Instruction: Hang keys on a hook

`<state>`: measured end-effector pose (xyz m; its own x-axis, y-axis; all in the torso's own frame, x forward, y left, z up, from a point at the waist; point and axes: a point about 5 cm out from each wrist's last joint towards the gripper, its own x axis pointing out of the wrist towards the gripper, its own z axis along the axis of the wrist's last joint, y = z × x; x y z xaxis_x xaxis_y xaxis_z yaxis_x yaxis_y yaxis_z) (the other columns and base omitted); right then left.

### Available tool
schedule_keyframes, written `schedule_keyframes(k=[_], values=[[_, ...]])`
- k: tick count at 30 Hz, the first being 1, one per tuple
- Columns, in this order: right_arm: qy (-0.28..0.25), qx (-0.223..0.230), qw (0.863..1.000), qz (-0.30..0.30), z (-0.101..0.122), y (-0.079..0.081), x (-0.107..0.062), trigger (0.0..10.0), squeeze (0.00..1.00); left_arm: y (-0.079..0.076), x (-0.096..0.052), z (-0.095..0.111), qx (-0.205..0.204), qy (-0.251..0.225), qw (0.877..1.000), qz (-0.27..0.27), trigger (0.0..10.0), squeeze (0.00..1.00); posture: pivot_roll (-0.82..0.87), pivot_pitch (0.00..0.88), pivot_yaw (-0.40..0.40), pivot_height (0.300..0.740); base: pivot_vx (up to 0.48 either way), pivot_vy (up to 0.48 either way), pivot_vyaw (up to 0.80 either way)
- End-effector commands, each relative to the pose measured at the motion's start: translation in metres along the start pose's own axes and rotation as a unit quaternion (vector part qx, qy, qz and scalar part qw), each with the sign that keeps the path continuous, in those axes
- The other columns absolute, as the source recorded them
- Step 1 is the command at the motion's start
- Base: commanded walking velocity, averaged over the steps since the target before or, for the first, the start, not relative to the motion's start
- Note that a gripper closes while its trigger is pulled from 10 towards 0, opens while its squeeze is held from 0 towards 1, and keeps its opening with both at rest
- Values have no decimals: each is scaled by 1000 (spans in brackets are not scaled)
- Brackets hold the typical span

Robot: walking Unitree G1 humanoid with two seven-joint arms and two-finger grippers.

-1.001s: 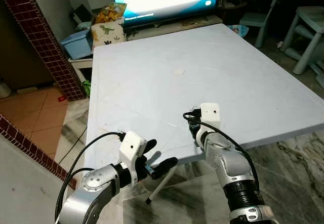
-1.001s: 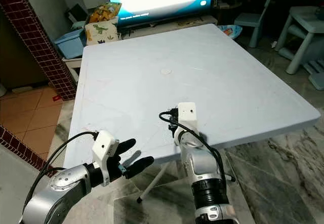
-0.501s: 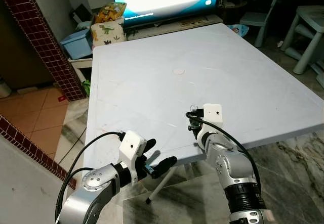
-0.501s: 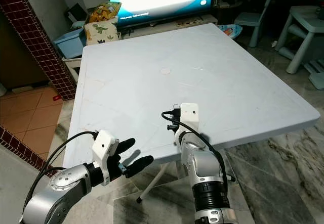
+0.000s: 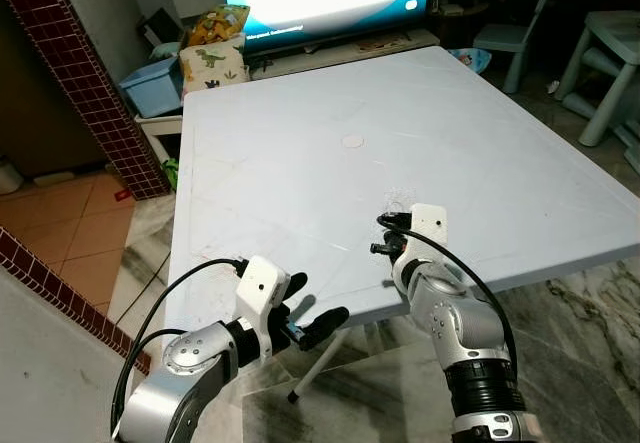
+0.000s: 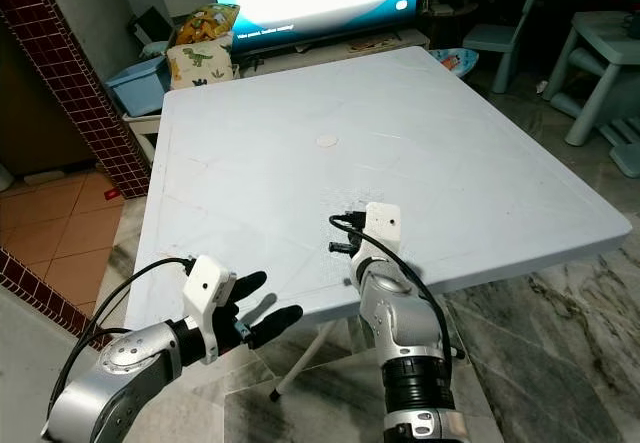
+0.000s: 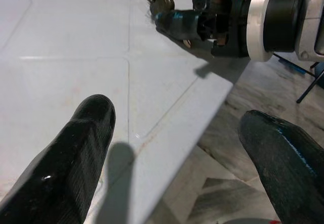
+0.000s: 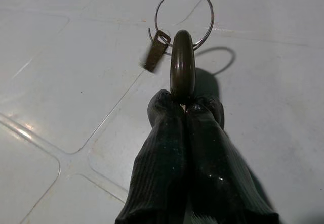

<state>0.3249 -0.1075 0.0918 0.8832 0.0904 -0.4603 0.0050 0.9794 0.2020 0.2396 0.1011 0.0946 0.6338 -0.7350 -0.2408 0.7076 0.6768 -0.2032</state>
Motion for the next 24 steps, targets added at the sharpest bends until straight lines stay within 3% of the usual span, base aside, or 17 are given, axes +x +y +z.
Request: schedule_keyframes(k=[1, 5, 6, 7, 10, 11, 12, 14, 18, 20, 24], values=[[51, 9, 999, 1, -23, 2, 3, 0, 0, 7, -2, 2, 10, -1, 1000, 20, 10000, 0, -10, 11, 123, 740, 0, 0, 0], [1, -21, 1000, -7, -7, 0, 3, 0, 0, 8, -2, 2, 16, -1, 1000, 23, 10000, 0, -10, 6, 123, 740, 0, 0, 0], [-60, -76, 995, -17, 11, -1, 2, 0, 0, 10, -1, 3, 23, -2, 999, 28, 10000, 0, -10, 5, 122, 740, 0, 0, 0], [-76, -97, 992, -19, 15, -1, 1, 0, 0, 10, -1, 3, 28, -3, 999, 30, 10000, 0, -10, 5, 122, 740, 0, 0, 0], [-103, -121, 987, -19, 21, 0, -1, 39, 0, 11, 0, 5, 31, -9, 999, 37, 10000, 0, -12, 3, 121, 740, 0, 0, 0], [-114, -133, 984, -13, 24, 1, -2, 2157, 0, 13, 0, 6, 37, -12, 998, 45, 10000, 0, -12, 3, 121, 740, 0, 0, 0], [-134, -148, 980, -8, 29, 4, -5, 7922, 0, 16, 1, 8, 44, -20, 997, 59, 10000, 0, -12, 3, 121, 740, 0, 0, 0], [-156, -160, 975, 4, 35, 7, -8, 10000, 0, 18, 1, 11, 46, -30, 996, 74, 10000, 0, -15, 0, 120, 740, 0, 0, 0], [-174, -175, 969, 19, 39, 12, -11, 10000, 0, 20, 2, 13, 50, -37, 994, 85, 10000, 0, -15, 0, 120, 740, 0, 0, 0], [-198, -199, 959, 39, 44, 18, -19, 10000, 0, 28, 1, 21, 70, -60, 985, 143, 10000, 0, -16, 0, 118, 740, 0, 0, 0], [-209, -198, 956, 53, 44, 21, -23, 10000, 0, 30, 0, 22, 74, -66, 982, 159, 10000, 0, -18, 0, 116, 740, 0, 0, 0]])
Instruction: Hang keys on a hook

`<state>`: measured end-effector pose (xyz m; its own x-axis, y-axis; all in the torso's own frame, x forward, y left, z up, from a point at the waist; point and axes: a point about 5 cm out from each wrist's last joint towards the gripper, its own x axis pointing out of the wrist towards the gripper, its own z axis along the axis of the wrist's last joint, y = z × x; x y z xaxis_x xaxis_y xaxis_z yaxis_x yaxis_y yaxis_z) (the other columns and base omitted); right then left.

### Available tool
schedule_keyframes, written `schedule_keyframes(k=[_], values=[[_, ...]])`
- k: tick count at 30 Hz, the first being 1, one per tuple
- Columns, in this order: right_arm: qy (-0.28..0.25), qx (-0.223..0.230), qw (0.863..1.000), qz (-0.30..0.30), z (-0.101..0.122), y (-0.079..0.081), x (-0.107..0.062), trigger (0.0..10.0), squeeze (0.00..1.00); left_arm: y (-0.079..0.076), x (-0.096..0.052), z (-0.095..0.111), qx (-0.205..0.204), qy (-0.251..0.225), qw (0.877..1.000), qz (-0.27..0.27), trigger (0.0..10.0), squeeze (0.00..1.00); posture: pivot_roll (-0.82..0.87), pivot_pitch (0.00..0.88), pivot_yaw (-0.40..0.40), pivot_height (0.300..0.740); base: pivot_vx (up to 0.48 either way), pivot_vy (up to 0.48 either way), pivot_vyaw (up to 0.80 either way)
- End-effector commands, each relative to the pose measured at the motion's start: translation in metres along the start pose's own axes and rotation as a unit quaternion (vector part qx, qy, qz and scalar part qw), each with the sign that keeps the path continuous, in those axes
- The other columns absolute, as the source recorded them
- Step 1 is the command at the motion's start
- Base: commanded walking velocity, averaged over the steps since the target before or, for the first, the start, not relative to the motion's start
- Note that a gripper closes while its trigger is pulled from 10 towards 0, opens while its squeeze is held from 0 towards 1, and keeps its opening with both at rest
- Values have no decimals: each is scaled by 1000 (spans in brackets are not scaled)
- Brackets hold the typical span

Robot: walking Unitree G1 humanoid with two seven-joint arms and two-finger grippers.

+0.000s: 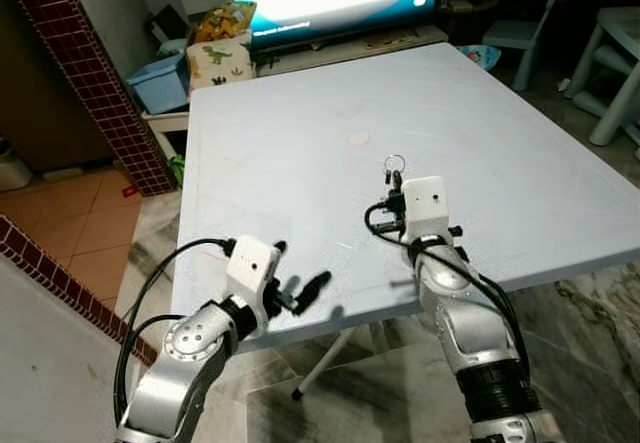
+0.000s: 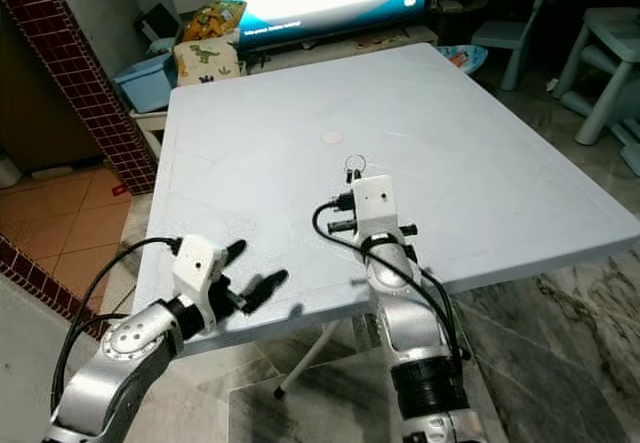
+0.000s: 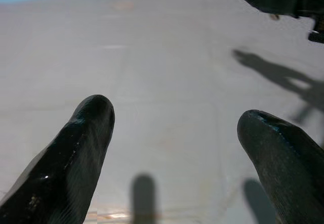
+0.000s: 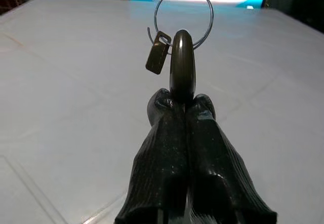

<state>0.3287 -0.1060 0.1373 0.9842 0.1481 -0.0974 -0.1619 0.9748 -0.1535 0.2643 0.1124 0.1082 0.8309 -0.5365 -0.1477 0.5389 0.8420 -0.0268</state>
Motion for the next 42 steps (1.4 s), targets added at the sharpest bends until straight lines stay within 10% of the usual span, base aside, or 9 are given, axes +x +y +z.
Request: schedule_keyframes(k=[1, 19, 42], values=[[-46, 7, 998, 44, 14, 13, -9, 10000, 0, 11, -2, 3, 15, -10, 999, 48, 10000, 0, -18, 0, 115, 740, 0, 0, 0], [-80, -14, 991, 105, 6, 19, -47, 10000, 0, 32, -20, -8, 48, -22, 973, 227, 10000, 0, -27, 0, 112, 740, 0, 0, 118], [-69, -5, 992, 110, 3, 22, -46, 10000, 0, 30, -13, -14, 23, -22, 975, 221, 10000, 0, -38, 0, 120, 740, 0, 0, 800]])
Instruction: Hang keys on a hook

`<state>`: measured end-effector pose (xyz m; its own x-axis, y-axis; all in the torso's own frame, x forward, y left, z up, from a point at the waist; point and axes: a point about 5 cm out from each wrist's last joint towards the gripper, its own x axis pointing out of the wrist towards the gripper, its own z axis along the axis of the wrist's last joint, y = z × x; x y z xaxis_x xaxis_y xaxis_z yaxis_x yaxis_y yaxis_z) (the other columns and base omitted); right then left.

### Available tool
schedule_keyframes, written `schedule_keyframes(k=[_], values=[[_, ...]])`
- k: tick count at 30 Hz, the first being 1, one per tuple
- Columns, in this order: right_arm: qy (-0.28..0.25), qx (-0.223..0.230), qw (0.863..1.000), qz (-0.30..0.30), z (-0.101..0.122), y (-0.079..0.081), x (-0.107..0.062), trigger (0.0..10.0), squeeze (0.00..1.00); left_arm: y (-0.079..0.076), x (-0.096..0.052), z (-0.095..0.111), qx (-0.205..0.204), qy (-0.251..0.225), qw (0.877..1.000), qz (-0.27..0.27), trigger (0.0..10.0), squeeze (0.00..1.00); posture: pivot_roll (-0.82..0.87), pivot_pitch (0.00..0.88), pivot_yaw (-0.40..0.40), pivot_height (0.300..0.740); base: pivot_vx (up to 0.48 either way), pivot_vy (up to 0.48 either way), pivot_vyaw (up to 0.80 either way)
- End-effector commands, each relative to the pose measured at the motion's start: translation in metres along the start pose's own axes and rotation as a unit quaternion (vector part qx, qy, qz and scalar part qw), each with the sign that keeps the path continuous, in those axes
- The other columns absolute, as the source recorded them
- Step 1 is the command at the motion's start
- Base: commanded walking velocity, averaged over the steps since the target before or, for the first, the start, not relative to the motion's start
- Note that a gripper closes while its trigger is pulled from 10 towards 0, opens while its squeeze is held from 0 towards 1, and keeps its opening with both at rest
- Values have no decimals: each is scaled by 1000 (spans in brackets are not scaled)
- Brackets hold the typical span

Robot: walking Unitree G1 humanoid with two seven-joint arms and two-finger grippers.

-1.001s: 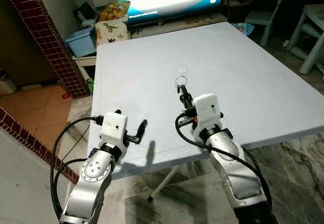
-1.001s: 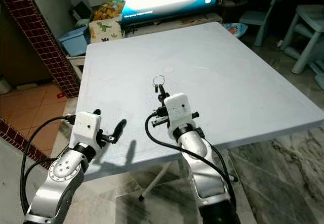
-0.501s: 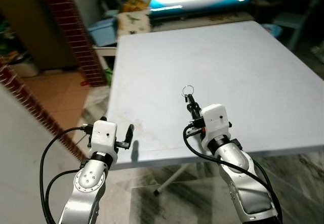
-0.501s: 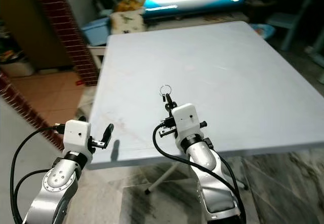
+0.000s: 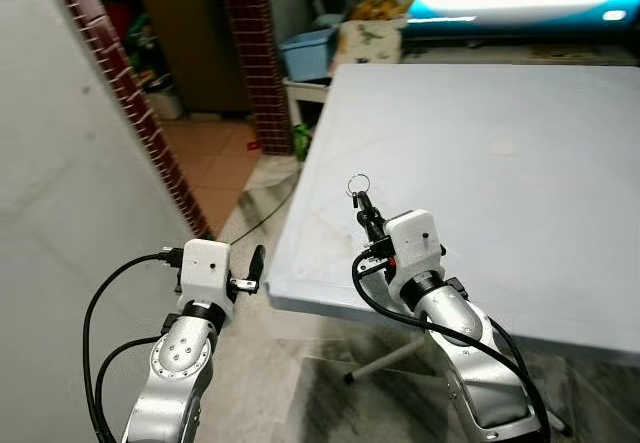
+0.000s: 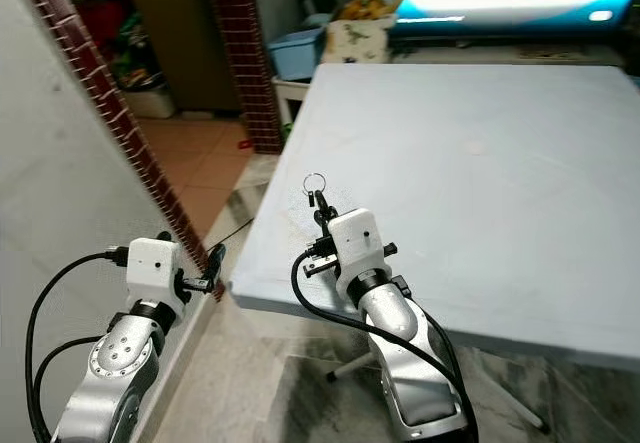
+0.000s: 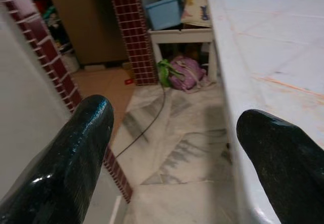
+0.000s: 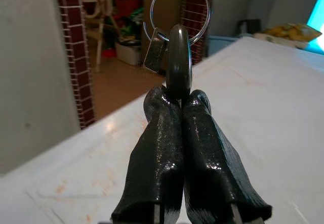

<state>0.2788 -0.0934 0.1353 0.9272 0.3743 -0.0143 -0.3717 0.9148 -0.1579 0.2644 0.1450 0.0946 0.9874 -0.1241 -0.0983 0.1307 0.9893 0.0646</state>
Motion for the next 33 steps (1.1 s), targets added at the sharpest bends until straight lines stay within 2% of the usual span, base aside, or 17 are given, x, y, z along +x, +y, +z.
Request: schedule_keyframes(k=[1, 9, 15, 23, 25, 31, 33], values=[[-10, 3, 1000, 0, 7, 1, 3, 10000, 0, 1, 5, 2, 3, -4, 1000, -2, 10000, 0, -40, 0, 120, 740, 0, 0, 800], [-10, 5, 1000, -2, 7, 1, 5, 10000, 0, -3, 11, 5, -7, -1, 1000, -5, 10000, 0, -41, 0, 122, 740, 0, 0, 800], [-10, 6, 1000, 4, 7, 3, 6, 10000, 0, -7, 12, 4, -30, 8, 999, -14, 10000, 0, -39, 0, 121, 740, 0, 0, 800], [-11, 6, 1000, 11, 8, 6, 8, 10000, 0, -7, 13, 5, -17, 3, 1000, -11, 10000, 0, -36, 0, 118, 740, 0, 0, 800], [-11, 7, 1000, 12, 8, 7, 9, 10000, 0, -8, 13, 4, -30, 9, 999, -19, 10000, 0, -36, 0, 118, 740, 0, 0, 800], [-10, 7, 1000, 14, 8, 6, 10, 10000, 0, -10, 14, 6, -20, 4, 1000, -22, 10000, 0, -38, 0, 116, 740, 0, 0, 800], [-10, 7, 1000, 14, 8, 6, 10, 10000, 0, -10, 14, 5, -28, 6, 999, -21, 10000, 0, -38, 0, 113, 740, 0, 0, 800]])
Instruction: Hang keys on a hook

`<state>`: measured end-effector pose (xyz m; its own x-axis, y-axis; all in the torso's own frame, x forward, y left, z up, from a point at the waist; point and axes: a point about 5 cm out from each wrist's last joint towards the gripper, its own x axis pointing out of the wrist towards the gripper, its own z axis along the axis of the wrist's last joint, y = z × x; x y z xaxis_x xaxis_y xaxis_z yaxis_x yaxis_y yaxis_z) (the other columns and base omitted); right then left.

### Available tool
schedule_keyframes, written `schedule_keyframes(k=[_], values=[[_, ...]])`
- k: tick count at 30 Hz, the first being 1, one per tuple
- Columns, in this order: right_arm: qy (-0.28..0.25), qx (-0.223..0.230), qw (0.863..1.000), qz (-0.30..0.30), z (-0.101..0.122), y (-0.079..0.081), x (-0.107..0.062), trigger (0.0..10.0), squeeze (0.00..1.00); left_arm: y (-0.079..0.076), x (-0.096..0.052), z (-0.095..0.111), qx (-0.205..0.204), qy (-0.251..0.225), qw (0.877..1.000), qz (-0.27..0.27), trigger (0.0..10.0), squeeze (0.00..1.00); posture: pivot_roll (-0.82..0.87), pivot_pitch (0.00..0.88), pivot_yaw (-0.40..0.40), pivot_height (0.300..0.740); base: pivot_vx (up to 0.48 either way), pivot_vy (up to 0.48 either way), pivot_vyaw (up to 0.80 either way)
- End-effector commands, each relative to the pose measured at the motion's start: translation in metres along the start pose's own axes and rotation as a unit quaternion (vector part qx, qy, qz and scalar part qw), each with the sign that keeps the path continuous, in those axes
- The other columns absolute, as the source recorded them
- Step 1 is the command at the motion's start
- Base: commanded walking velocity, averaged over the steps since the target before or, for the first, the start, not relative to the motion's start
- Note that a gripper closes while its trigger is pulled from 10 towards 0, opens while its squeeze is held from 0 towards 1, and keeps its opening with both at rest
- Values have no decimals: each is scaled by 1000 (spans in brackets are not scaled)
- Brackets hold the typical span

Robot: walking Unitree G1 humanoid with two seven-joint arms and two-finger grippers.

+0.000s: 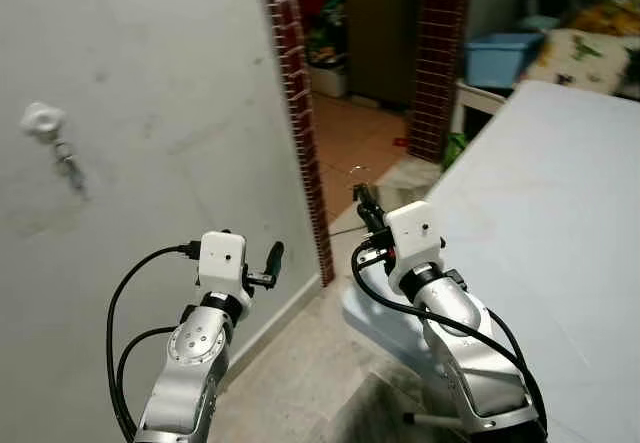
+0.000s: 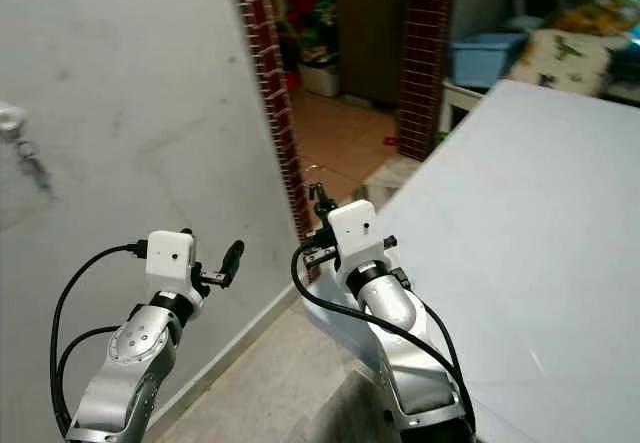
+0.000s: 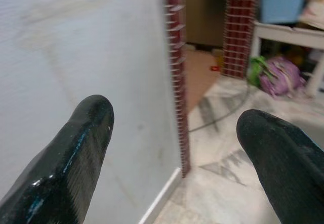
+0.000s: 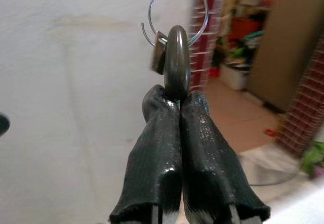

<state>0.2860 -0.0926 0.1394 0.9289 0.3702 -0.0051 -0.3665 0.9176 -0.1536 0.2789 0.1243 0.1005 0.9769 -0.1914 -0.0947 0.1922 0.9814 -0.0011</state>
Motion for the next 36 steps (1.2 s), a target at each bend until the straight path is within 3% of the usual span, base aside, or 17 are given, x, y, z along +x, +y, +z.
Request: schedule_keyframes(k=[1, 8, 15, 28, 36], values=[[-6, 5, 1000, 17, 4, 9, 4, 10000, 0, 8, -2, -4, -2, 9, 1000, 13, 10000, 0, -37, 0, 111, 740, 0, 0, 800], [-6, 10, 1000, 22, 4, 10, 4, 10000, 0, 10, -2, -4, -11, 10, 1000, 18, 10000, 0, -36, 0, 108, 740, 0, 0, 695], [-4, 3, 1000, 27, 4, 10, 4, 10000, 0, 9, -2, -5, -11, 11, 1000, 21, 10000, 0, -37, 0, 94, 740, 0, 0, 0], [1, -19, 997, 76, 6, 11, 7, 10000, 0, 3, -2, -7, -35, -4, 998, 55, 10000, 0, -23, 0, -23, 740, 0, 0, 0], [-6, -23, 996, 81, 9, 15, 11, 10000, 0, 5, -2, -8, -36, 0, 998, 55, 10000, 0, -20, 0, -7, 740, 0, 158, 0]])
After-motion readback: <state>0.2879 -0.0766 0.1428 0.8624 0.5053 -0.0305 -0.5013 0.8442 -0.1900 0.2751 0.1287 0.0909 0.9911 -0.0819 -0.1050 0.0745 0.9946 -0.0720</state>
